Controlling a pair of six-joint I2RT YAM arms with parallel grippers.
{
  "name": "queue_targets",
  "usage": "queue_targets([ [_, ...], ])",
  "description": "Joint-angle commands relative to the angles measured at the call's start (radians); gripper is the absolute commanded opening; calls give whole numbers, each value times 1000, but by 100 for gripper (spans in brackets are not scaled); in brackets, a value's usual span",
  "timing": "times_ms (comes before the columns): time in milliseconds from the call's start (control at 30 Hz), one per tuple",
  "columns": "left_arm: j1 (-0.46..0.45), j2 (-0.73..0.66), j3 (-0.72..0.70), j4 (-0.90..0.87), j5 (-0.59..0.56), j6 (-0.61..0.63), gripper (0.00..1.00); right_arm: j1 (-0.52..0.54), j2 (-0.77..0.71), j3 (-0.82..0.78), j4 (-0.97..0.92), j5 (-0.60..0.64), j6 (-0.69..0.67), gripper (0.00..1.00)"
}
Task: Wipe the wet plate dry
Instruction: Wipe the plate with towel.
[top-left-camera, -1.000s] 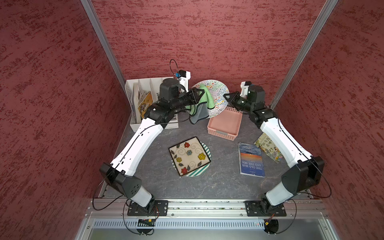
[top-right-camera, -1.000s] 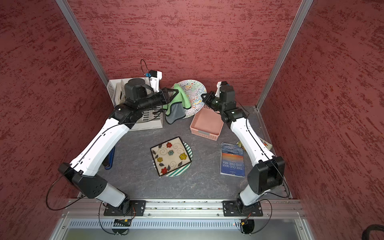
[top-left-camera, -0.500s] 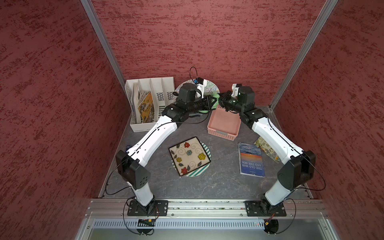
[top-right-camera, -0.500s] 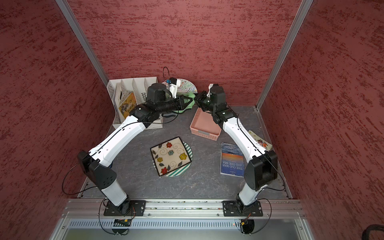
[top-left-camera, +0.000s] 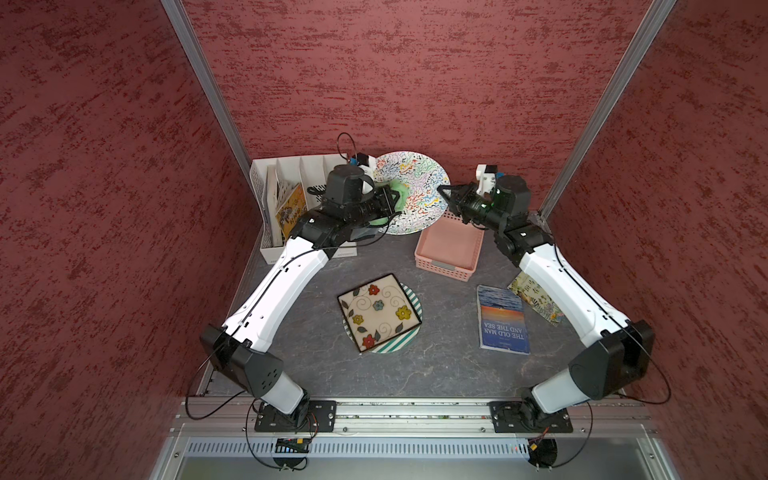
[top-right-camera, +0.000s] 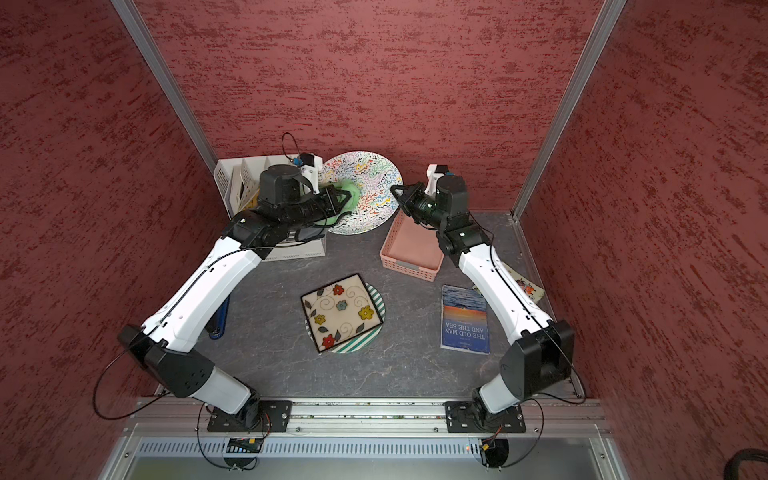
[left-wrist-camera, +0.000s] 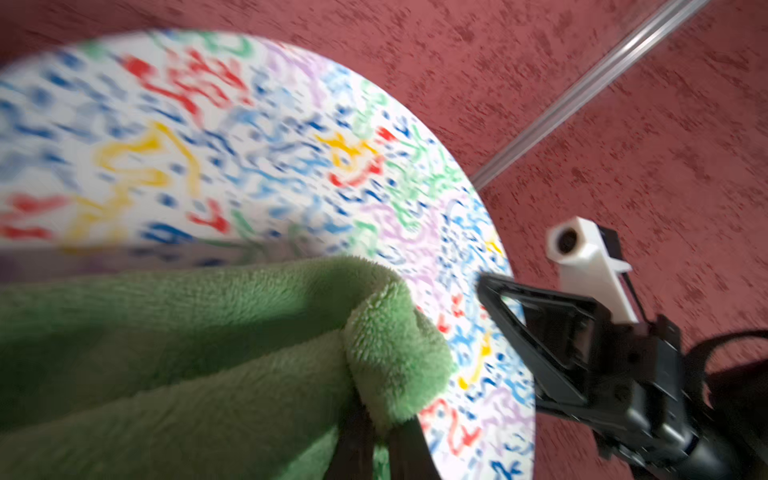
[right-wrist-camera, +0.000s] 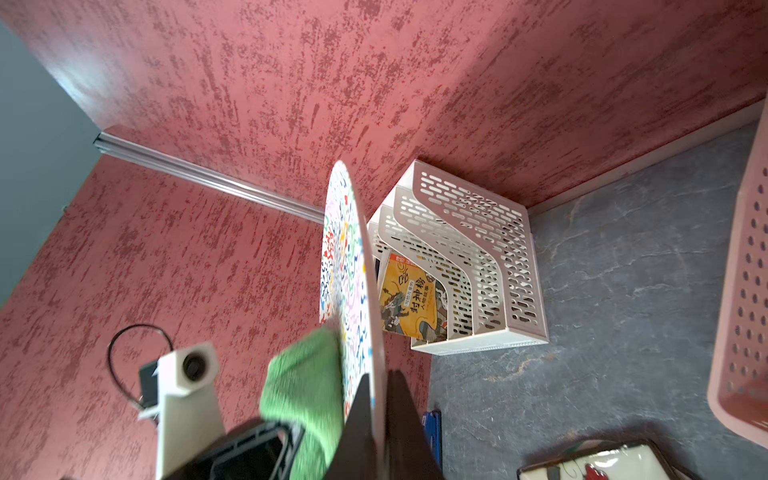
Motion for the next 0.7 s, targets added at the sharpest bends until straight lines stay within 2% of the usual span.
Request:
queue_targets([
  [0,44,24,-9,-187,-134,-12,0,18,-148,10,244,-173,12,0],
  [67,66,37,32,-181,-111,-16,0,41,-176,-18,218,-223,-26,0],
  [100,70,47,56,-162,-65,6,0,55,-189,-31,205,-243,-41,0],
  [133,71,62,78,-121,34,44,0,67,-200,-40,196,-265,-57,0],
  [200,53,105,141,-35,319,108,0,91,-203,-46,191,-282,-71,0],
  [233,22,132,186,-33,394,138,0,97,-196,-43,213,-286,-61,0],
  [333,-65,202,317,-132,392,210,0,101,-152,8,279,-294,-23,0],
  [433,-90,222,329,-159,410,181,0,92,-98,127,264,-272,-48,0],
  [533,-125,174,234,-133,437,168,0,20,-41,280,207,-163,-21,0],
  [667,-107,9,6,-28,353,92,0,-103,6,338,340,-93,150,0],
])
